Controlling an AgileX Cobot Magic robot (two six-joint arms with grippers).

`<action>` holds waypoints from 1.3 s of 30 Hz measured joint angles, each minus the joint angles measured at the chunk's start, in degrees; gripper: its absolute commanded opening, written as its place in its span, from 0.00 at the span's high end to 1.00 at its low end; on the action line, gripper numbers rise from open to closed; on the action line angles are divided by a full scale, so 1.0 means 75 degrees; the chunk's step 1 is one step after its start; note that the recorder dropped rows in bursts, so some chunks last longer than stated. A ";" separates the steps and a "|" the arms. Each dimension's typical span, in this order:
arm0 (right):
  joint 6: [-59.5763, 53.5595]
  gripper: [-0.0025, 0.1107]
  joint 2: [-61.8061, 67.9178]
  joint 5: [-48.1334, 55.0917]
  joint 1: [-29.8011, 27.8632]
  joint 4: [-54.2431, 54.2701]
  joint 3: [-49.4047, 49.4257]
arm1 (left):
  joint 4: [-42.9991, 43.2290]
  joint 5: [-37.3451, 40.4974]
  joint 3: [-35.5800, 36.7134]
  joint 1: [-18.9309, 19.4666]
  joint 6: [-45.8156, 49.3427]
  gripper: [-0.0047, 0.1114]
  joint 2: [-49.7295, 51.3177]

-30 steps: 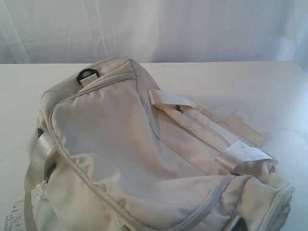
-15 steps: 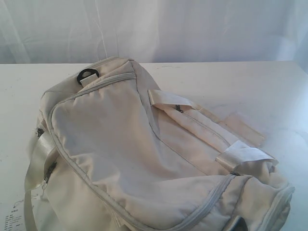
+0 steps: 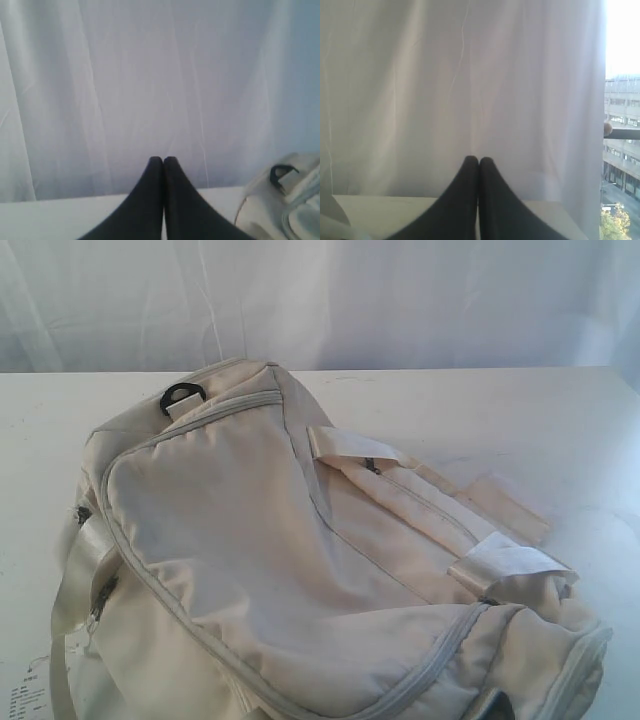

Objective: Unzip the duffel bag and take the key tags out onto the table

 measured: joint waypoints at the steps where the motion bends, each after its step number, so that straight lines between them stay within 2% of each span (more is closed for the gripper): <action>1: 0.0099 0.98 0.0000 -0.0050 0.0000 0.0000 0.0000 | 0.0000 -0.0229 0.0000 0.0000 0.0000 0.96 0.0000; 7: 0.1013 0.98 0.0000 -0.0198 0.0000 0.0000 0.0000 | 0.0000 -0.1568 0.0000 0.0000 0.0098 0.96 -0.0013; 10: 0.1940 0.98 0.0000 -0.0365 0.0000 0.0041 0.0000 | -0.0020 -0.1803 0.0000 0.0000 0.0462 0.96 -0.0013; 13: 0.3010 0.98 0.0000 0.0020 0.0000 0.0041 -0.0022 | -0.0126 -0.1540 -0.0203 0.0000 0.0807 0.96 -0.0013; 18: 0.3659 0.98 -0.0003 0.2330 0.0000 0.0069 -0.0633 | -0.0192 -0.0946 -0.1223 0.0000 0.0963 0.96 0.0392; 21: 0.3727 0.98 -0.0016 0.3376 0.0000 0.0069 -0.1120 | -0.0192 -0.0197 -0.2011 0.0000 0.0686 0.96 0.0985; 26: 0.3664 0.98 0.0465 0.4586 0.0000 0.0069 -0.1963 | -0.0207 0.1929 -0.3574 0.0000 -0.0003 0.96 0.2483; 31: 0.2890 0.98 0.1572 0.5849 0.0000 0.0303 -0.2892 | -0.0338 0.5321 -0.5384 0.0000 0.0099 0.96 0.4355; 33: 0.2391 0.98 0.1973 0.6308 0.0000 0.0698 -0.3188 | -0.0783 0.6440 -0.6112 0.0000 0.0797 0.96 0.4995; 37: 0.1098 0.98 0.2675 0.7256 0.0000 0.1776 -0.3654 | -0.2999 0.9237 -0.7762 0.0000 0.3495 0.96 0.6715; 39: 0.0570 0.98 0.2920 0.7708 0.0000 0.2123 -0.3860 | -0.3937 1.0312 -0.8384 0.0000 0.4438 0.96 0.7510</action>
